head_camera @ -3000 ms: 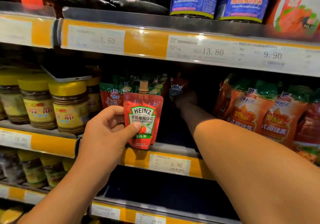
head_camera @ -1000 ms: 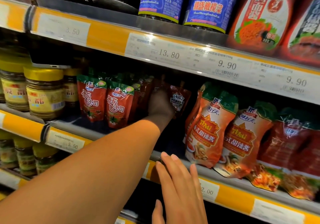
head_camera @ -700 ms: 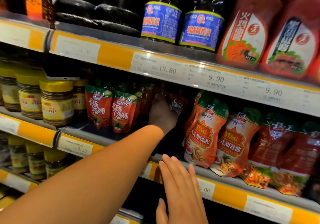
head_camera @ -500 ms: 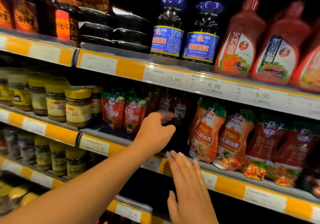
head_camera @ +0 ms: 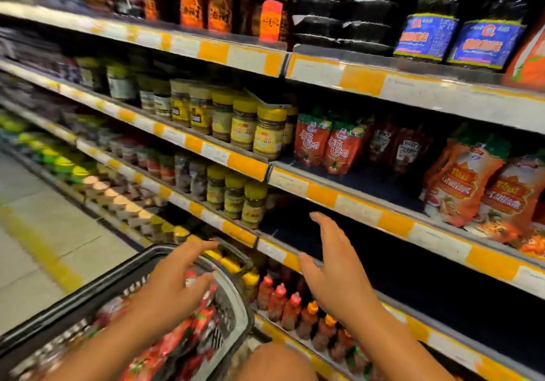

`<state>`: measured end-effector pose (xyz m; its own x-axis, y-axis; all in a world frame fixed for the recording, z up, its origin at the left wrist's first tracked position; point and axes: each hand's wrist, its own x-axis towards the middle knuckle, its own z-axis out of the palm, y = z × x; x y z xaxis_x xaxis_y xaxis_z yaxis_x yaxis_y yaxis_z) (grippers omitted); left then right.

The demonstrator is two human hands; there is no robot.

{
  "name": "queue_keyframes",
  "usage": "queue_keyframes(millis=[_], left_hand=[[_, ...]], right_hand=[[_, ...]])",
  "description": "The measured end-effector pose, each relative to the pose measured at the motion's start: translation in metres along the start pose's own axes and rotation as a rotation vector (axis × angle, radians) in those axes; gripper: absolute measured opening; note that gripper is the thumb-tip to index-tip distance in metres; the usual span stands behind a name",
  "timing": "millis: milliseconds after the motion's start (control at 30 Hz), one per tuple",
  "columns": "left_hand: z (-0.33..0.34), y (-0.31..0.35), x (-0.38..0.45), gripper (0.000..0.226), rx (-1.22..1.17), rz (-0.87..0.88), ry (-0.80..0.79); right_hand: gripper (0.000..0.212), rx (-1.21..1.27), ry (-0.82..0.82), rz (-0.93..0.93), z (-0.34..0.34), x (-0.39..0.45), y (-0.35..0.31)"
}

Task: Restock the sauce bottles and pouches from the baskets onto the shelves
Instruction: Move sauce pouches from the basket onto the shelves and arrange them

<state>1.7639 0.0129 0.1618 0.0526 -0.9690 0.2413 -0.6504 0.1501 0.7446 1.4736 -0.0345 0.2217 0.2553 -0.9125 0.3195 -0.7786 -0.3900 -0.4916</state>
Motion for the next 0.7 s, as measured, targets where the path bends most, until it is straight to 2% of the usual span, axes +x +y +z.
queue_keyframes(millis=[200,367,567,700], left_hand=[[-0.05,-0.072,-0.069,0.04,0.001,-0.174,0.149],[-0.072,-0.118,-0.115,0.036,-0.023,-0.324,0.209],[-0.084,-0.16,-0.147,0.027,0.013,-0.509,0.261],[-0.082,-0.183,-0.162,0.032,0.045,-0.591,0.232]], right_hand=[[0.077,0.131,-0.26,-0.042,0.091,-0.005,-0.066],[0.075,0.138,-0.404,-0.03,0.148,0.0,-0.098],[0.073,0.176,-0.48,0.023,0.205,0.013,-0.122],[0.063,0.19,-0.507,0.11,0.241,0.027,-0.126]])
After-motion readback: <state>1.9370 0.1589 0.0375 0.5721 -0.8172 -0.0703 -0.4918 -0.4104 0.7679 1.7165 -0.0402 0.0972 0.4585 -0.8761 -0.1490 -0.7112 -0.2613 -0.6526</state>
